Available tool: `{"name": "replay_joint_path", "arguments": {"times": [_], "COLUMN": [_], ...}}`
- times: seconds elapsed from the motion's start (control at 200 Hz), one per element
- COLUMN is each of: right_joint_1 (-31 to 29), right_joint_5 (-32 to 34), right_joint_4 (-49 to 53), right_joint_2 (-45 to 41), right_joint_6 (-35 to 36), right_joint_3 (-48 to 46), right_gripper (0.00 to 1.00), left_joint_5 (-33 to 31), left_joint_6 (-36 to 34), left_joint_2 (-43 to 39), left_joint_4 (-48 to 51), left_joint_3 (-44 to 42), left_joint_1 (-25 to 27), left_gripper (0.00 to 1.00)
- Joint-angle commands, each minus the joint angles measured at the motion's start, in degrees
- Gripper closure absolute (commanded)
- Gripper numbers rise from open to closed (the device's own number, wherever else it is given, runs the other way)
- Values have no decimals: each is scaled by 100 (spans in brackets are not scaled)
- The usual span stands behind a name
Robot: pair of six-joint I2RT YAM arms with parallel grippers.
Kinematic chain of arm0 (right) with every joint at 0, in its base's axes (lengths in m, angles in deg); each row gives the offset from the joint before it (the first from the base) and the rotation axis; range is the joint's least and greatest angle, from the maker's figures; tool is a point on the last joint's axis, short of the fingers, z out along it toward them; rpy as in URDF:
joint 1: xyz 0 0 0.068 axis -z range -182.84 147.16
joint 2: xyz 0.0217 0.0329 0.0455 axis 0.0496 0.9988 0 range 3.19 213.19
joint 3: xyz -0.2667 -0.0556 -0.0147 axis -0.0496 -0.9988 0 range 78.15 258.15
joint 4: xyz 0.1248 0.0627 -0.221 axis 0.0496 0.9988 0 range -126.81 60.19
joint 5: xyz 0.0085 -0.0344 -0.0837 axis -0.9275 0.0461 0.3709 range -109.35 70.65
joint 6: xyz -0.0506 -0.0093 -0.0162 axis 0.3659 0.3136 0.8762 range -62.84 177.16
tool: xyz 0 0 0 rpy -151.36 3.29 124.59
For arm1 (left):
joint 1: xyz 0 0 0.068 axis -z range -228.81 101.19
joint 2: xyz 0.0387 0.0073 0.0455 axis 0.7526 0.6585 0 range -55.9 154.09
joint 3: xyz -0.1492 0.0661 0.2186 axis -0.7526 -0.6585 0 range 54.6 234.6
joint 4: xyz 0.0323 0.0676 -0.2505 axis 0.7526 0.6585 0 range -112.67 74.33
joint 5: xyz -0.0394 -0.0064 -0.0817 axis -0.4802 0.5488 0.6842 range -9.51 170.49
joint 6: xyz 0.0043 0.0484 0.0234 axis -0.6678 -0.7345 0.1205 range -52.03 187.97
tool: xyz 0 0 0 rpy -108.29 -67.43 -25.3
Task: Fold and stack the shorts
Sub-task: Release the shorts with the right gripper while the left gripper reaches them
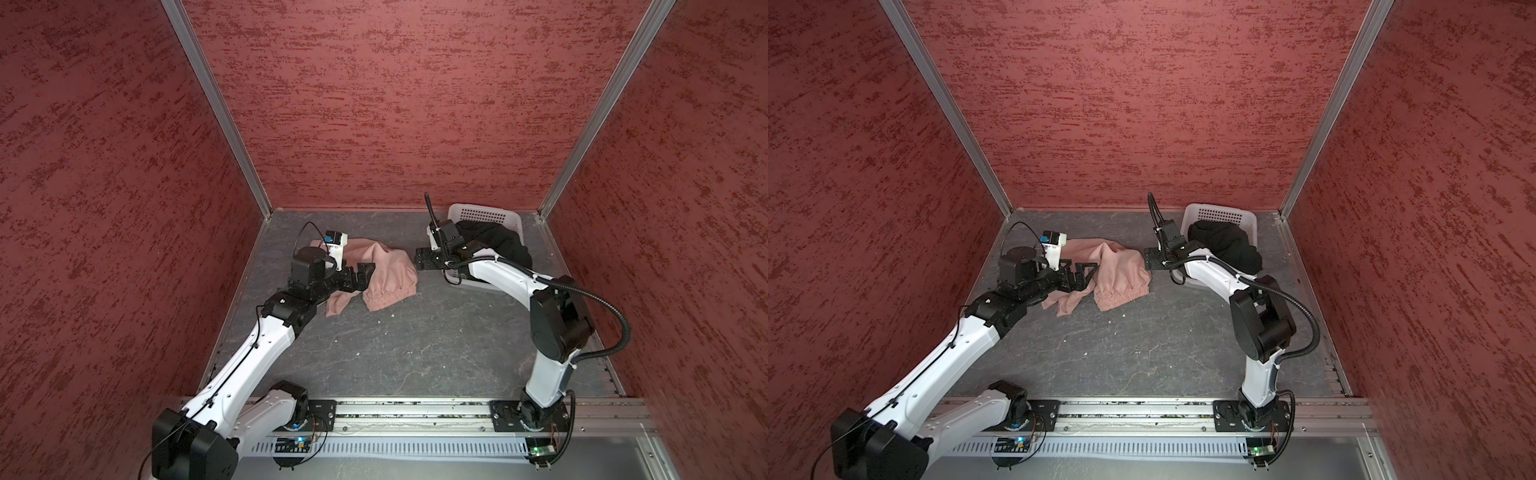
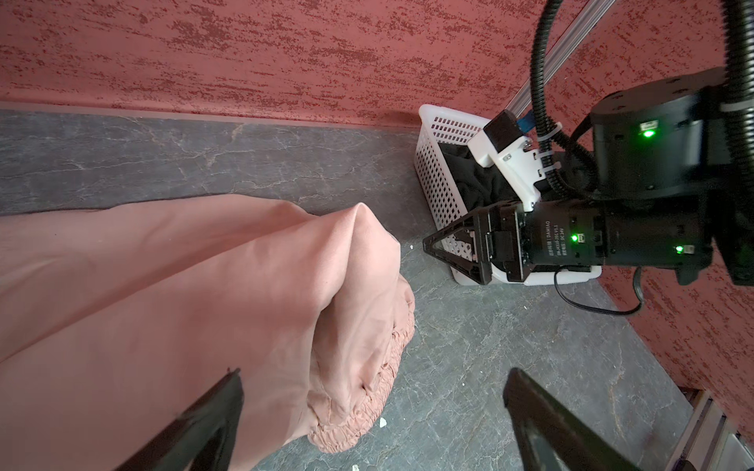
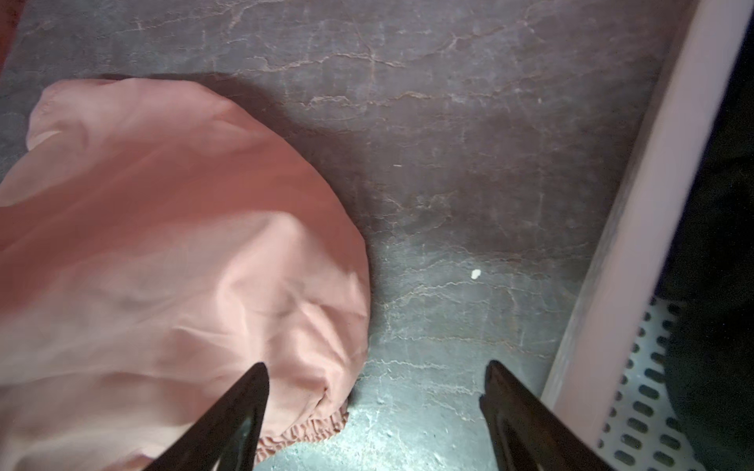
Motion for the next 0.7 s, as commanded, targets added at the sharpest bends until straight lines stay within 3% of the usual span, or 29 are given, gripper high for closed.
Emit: {"name": "replay_joint_path", "arguments": {"times": [0.0,0.321,0.541,0.696], "right_joint_1": [215,763,931,1120], "right_joint_5": [307,480,510,621], "right_joint_4": [39,167,269,208], "right_joint_2": [68,66,687,604], "right_joint_6": [-115,103,327,302], "right_joint_3": [56,21,741,598], "right_gripper": [16,16,16,16], "left_joint_5": [-6,-44,4,-16], "left_joint_6": [19,1,23,103], "left_joint_2": [-11,10,98,-1], "left_joint_4": [-72,-89,-91,-56], "left_joint_3": [-68,-114,-84,-186], "left_joint_1": [33,60,99,191], "left_gripper": [1,1,1,1]}}
